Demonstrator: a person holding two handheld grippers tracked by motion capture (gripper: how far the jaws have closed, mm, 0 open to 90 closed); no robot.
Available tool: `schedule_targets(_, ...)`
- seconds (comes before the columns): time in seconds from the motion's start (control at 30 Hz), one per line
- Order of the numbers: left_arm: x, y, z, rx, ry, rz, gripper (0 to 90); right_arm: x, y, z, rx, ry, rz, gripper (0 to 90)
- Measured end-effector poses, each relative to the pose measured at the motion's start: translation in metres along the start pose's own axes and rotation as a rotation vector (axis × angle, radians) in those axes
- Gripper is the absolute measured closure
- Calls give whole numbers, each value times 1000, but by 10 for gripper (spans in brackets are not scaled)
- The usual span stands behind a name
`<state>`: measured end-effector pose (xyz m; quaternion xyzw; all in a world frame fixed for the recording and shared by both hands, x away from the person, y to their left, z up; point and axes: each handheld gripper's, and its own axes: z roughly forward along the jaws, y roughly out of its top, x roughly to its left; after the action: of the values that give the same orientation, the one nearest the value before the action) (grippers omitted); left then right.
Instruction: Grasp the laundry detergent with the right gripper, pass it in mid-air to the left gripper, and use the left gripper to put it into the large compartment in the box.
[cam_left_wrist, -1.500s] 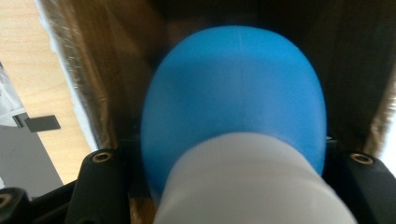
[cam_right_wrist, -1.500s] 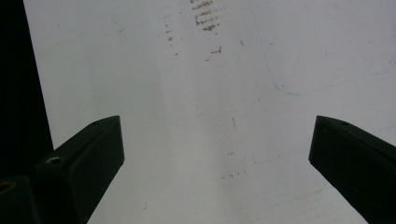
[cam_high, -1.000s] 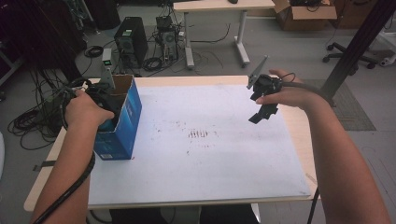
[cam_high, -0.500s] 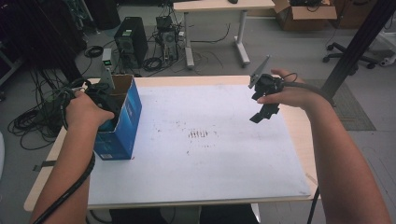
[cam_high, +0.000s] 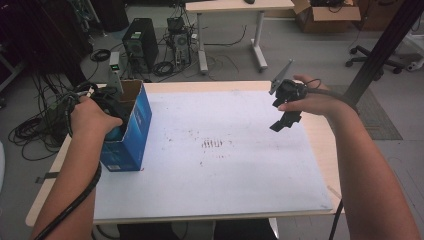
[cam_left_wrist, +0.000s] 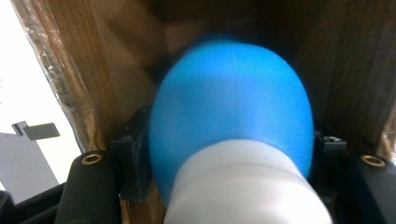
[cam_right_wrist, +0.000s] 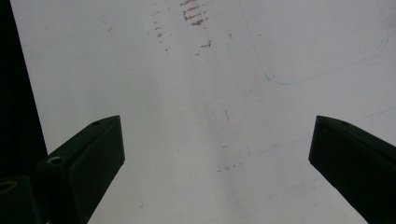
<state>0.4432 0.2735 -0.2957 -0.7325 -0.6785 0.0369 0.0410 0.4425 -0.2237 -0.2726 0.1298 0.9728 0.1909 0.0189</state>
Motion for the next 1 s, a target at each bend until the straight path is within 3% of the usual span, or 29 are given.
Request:
schedule_targets(0.7,-4,-7,-19,-41,12,-6,239,-1,-4,1,-7,7,-1,31)
schedule_targets(0.87,-8,-10,-26,-49,12,1,239,-2,-6,1,-11,8,2,30)
schedule_targets(1.0,-10,-11,-32,-42,29,18,183,-1,-7,1,-12,9,5,30)
